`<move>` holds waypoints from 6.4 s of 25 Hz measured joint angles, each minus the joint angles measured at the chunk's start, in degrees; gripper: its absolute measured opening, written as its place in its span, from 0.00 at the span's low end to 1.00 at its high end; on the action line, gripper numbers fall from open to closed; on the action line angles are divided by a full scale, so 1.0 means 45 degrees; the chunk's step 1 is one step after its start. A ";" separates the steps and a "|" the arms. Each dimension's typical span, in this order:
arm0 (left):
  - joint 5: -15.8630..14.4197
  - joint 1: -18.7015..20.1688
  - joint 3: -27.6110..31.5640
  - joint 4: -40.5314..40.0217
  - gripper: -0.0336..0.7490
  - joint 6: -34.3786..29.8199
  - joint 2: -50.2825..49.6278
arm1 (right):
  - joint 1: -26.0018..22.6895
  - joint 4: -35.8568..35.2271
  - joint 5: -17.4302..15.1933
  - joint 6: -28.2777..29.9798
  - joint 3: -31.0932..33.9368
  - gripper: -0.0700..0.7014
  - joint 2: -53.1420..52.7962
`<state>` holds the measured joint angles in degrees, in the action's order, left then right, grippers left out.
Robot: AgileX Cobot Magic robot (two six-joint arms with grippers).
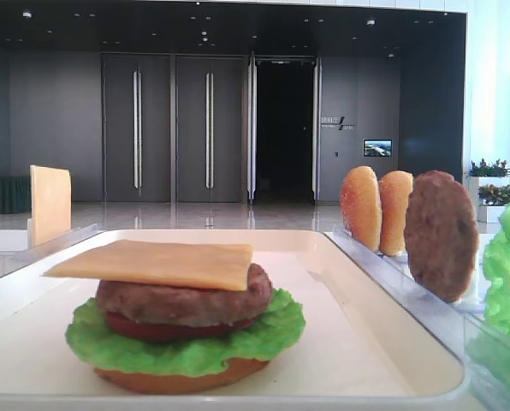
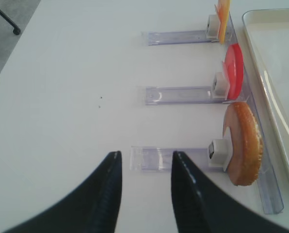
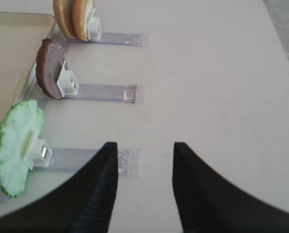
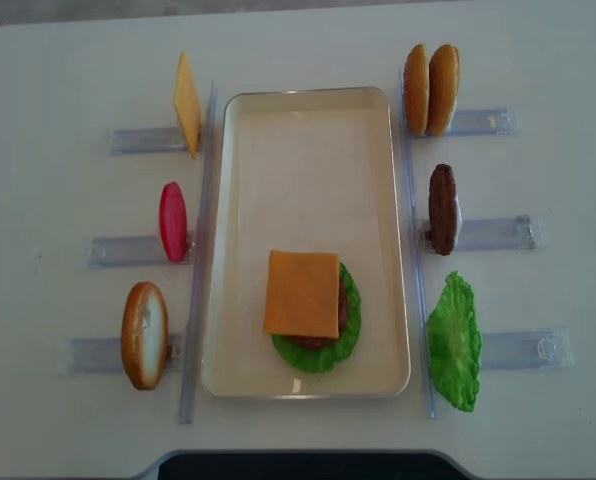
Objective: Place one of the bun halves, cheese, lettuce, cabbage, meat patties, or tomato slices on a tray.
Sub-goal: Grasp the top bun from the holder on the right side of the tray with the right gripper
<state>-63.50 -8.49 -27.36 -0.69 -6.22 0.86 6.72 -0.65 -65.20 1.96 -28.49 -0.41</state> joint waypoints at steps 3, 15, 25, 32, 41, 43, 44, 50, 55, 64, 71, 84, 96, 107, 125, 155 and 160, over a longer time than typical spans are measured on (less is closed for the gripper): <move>0.0000 0.0000 0.0000 0.0000 0.38 0.0000 0.0000 | 0.0000 0.0000 0.0000 0.0000 0.0000 0.47 0.0000; 0.0000 0.0000 0.0000 0.0000 0.38 0.0000 0.0000 | 0.0000 0.0000 0.0820 0.0000 -0.2190 0.49 0.3900; 0.0000 0.0000 0.0000 0.0000 0.38 0.0000 0.0000 | 0.0000 -0.0105 0.0548 0.0000 -0.5394 0.50 1.1290; 0.0000 0.0000 0.0000 0.0000 0.38 0.0000 0.0000 | 0.0000 -0.0138 -0.0168 0.0055 -0.8285 0.50 1.5021; 0.0000 0.0000 0.0000 0.0000 0.38 0.0000 0.0000 | 0.0000 -0.0138 -0.1055 0.0593 -1.2135 0.50 1.8985; 0.0000 0.0000 0.0000 0.0000 0.38 0.0000 0.0000 | 0.0000 -0.0138 -0.1068 0.0626 -1.3139 0.51 1.9731; 0.0000 0.0000 0.0000 0.0000 0.38 0.0000 0.0000 | 0.0000 -0.0138 -0.1068 0.0637 -1.3543 0.52 2.0110; 0.0000 0.0000 0.0000 0.0000 0.38 0.0000 0.0000 | 0.0000 -0.0150 -0.1068 0.0661 -1.5895 0.55 2.2014; 0.0000 0.0000 0.0000 0.0000 0.38 0.0000 0.0000 | 0.0000 -0.0595 -0.1066 0.0661 -1.6480 0.55 2.2876; 0.0000 0.0000 0.0000 0.0000 0.38 0.0000 0.0000 | 0.0053 -0.0802 -0.1087 0.0418 -1.6504 0.55 2.2945; 0.0000 0.0000 0.0000 0.0000 0.38 0.0000 0.0000 | 0.1436 -0.0802 -0.1087 -0.0188 -1.6504 0.55 2.2945; 0.0000 0.0000 0.0000 0.0000 0.38 0.0000 0.0000 | 0.3699 -0.0892 -0.1087 -0.1176 -1.6504 0.60 2.3599; 0.0000 0.0000 0.0009 0.0000 0.38 0.0000 0.0000 | 0.3573 -0.1915 -0.0745 -0.1914 -1.6504 0.65 2.4620; 0.0000 0.0000 0.0009 0.0000 0.38 0.0000 0.0000 | 0.3105 -0.2138 0.0261 -0.1802 -1.6504 0.65 2.5495; 0.0000 0.0000 0.0009 0.0000 0.38 0.0000 0.0000 | 0.2794 -0.2153 0.1071 -0.1374 -1.6515 0.65 2.6221; 0.0000 0.0000 0.0009 0.0000 0.38 0.0000 0.0000 | 0.2776 -0.2152 0.1371 -0.1227 -1.6515 0.66 2.6768; 0.0000 0.0000 0.0009 0.0000 0.38 0.0000 0.0000 | 0.2776 -0.2152 0.1460 -0.1171 -1.6515 0.66 2.6777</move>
<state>-63.50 -8.49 -27.32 -0.69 -6.22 0.86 19.21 -10.33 -58.63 -3.30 -102.81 120.08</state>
